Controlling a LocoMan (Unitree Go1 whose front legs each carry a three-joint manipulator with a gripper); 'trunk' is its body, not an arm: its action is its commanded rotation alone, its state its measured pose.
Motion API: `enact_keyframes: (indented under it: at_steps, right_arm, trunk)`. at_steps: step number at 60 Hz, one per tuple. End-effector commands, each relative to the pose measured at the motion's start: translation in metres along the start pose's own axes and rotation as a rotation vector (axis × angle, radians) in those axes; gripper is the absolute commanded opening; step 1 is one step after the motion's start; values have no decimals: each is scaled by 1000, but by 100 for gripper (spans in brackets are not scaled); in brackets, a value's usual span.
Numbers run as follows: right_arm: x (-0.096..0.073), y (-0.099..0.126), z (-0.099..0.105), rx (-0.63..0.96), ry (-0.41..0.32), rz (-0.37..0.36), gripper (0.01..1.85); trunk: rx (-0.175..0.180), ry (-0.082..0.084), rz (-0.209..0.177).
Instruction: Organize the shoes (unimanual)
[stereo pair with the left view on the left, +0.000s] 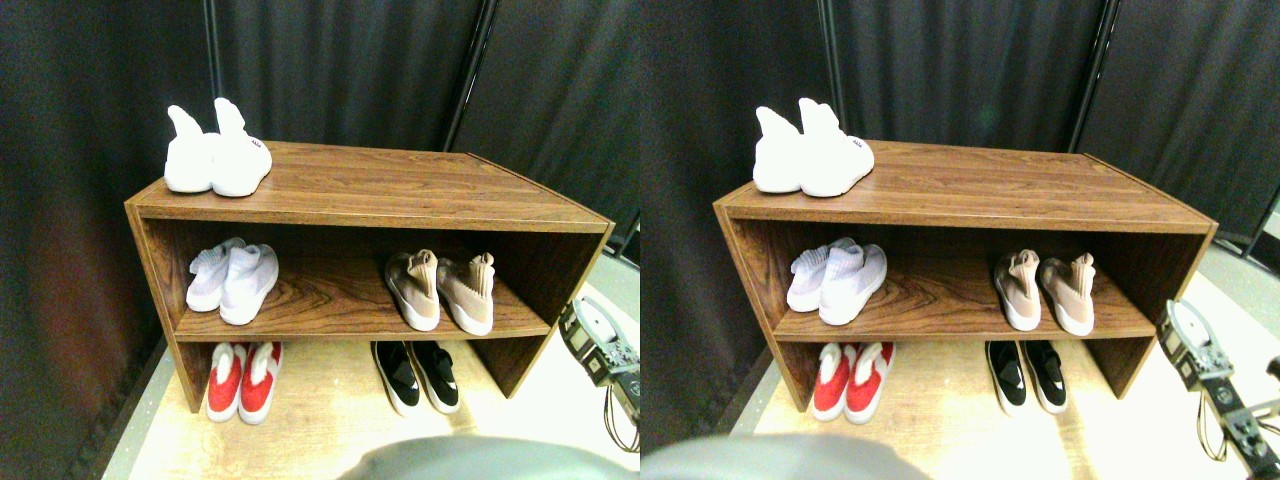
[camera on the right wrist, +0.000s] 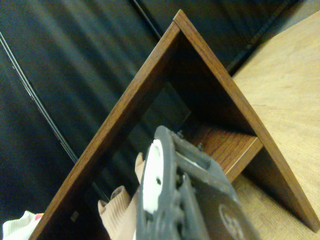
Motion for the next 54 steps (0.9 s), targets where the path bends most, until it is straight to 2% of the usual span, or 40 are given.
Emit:
enact_keyframes:
  at_steps: [1,9,12,16,20,22,25,30,35,45,54]
  right_arm:
    - [10,0,0,-9,-13,22,6]
    - [26,-6,-4,-12,-17,-2,6]
    - [36,-11,-5,21,5,-22,6]
    - [50,-18,-5,15,-8,-58,6]
    - [53,-20,-5,9,-11,-63,6]
    - [60,-24,-5,-27,-36,-76,6]
    - [60,-24,-5,-27,-36,-76,6]
    - [70,-29,-6,-76,-76,-105,6]
    - [76,-32,-7,-83,-84,-114,6]
    - [86,-40,-14,-76,-75,-154,6]
    - [88,-42,-28,-43,-62,-173,6]
  trunk:
    - [-18,1,4]
    - [-19,1,7]
    - [-19,0,10]
    - [-19,0,12]
    - [-18,1,12]
    - [-18,0,12]
    - [-18,0,12]
    - [-20,-3,15]
    - [-25,-7,19]
    - [-34,-8,28]
    - [-42,-2,39]
